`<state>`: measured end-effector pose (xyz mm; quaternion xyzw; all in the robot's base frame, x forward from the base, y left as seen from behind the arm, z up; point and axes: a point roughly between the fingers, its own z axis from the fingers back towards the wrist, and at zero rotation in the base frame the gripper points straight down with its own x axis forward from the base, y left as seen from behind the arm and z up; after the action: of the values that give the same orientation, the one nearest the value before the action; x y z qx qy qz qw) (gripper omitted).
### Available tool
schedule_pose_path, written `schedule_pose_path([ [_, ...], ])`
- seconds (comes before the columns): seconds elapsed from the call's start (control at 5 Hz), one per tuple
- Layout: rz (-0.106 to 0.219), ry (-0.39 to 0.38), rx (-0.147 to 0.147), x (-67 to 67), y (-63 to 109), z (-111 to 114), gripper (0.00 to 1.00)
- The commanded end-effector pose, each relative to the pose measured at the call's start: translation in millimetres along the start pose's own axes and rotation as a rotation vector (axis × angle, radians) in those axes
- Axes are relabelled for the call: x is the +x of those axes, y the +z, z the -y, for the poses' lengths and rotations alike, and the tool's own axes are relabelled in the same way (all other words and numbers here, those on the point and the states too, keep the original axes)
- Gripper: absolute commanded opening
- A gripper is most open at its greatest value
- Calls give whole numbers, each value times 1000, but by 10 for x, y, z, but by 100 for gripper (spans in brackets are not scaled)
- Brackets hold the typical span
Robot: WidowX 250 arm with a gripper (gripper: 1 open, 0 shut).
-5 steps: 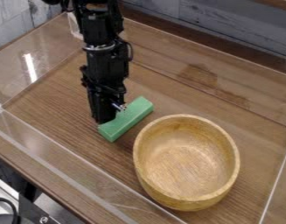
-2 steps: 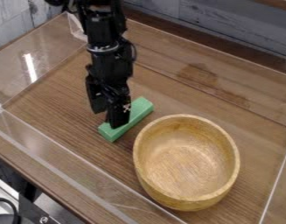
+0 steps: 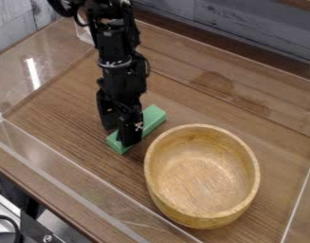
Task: Put the green block in the brown bowl
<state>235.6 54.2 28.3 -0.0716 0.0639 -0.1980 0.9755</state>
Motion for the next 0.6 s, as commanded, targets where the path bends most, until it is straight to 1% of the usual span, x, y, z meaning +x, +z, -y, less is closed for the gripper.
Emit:
schedule_pose_path([
  [0.0,24,-4,13,50,61,8,0],
  [0.4,-4,35,-32,-1,196,134,0],
])
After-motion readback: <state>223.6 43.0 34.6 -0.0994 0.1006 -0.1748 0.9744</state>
